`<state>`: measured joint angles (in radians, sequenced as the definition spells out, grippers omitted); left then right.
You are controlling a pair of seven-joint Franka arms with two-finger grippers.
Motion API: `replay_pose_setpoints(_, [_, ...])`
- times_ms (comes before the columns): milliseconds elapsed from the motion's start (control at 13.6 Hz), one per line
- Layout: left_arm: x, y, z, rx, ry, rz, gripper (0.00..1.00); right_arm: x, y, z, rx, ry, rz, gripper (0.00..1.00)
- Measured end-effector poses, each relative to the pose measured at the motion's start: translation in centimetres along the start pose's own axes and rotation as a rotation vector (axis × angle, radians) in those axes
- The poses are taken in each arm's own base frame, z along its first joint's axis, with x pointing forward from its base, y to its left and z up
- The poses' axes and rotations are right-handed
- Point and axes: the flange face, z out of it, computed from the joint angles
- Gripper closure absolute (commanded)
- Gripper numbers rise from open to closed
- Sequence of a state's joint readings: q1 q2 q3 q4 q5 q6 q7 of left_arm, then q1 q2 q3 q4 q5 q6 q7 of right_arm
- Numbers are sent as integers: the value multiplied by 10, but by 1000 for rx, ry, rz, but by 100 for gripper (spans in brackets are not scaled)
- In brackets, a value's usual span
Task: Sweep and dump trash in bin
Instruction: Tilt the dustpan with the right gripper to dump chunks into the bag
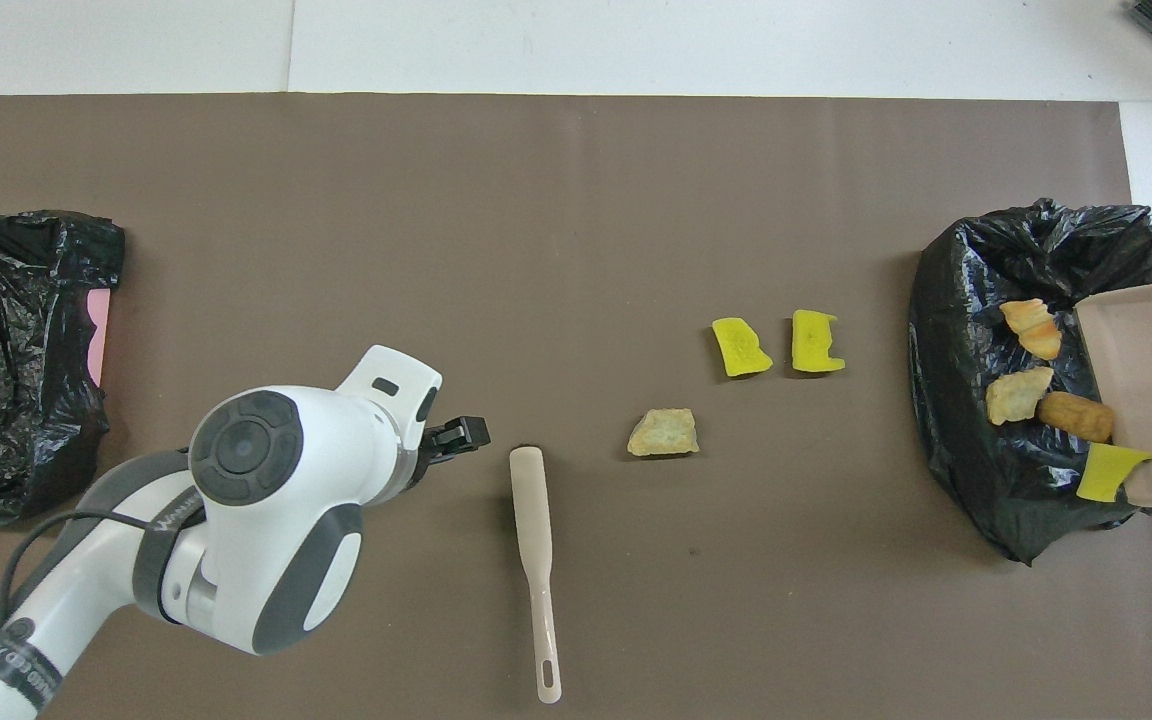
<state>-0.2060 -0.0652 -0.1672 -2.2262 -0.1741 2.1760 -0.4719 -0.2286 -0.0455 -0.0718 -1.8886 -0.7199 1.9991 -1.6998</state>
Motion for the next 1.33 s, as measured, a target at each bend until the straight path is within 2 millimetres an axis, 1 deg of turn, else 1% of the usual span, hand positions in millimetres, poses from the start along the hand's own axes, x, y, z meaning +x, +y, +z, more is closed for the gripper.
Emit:
replay_pose_setpoints(148, [18, -37, -23, 8, -24, 48, 0, -5, 1, -4, -7, -4, -2, 100])
replay_pose_setpoints(221, [26, -56, -39, 11, -37, 66, 0, -9, 2, -7, -16, -9, -18, 100])
replay_pose_setpoints(295, [33, -71, -56, 19, -45, 82, 0, -13, 4, -12, -31, -15, -34, 100])
replay_pose_setpoints(443, [43, -89, -92, 49, -53, 108, 0, -19, 9, -24, -66, -24, -56, 100])
replay_pose_setpoints(590, [50, -98, -129, 73, -50, 124, 0, -22, 15, -34, -92, -7, -49, 100])
replay_pose_setpoints(738, [51, -100, -156, 112, -47, 137, 0, -23, 23, -41, -127, 67, -32, 100])
replay_pose_setpoints(812, [49, -99, -169, 124, -48, 141, 0, -23, 24, -43, -140, 111, -23, 100])
replay_pose_setpoints(959, [45, -100, -201, 134, -51, 138, 0, -21, 25, -42, -139, 178, 1, 100])
replay_pose_setpoints(1107, [41, -109, -235, 137, -50, 117, 0, -15, 24, -41, -127, 252, 29, 100])
replay_pose_setpoints(1181, [39, -112, -246, 136, -45, 111, 0, -11, 23, -41, -111, 283, 60, 100])
replay_pose_setpoints(1255, [39, -113, -251, 135, -41, 113, 0, -7, 23, -42, -89, 300, 114, 100])
replay_pose_setpoints(1328, [39, -113, -251, 135, -43, 128, 0, -1, 24, -44, -71, 309, 169, 100])
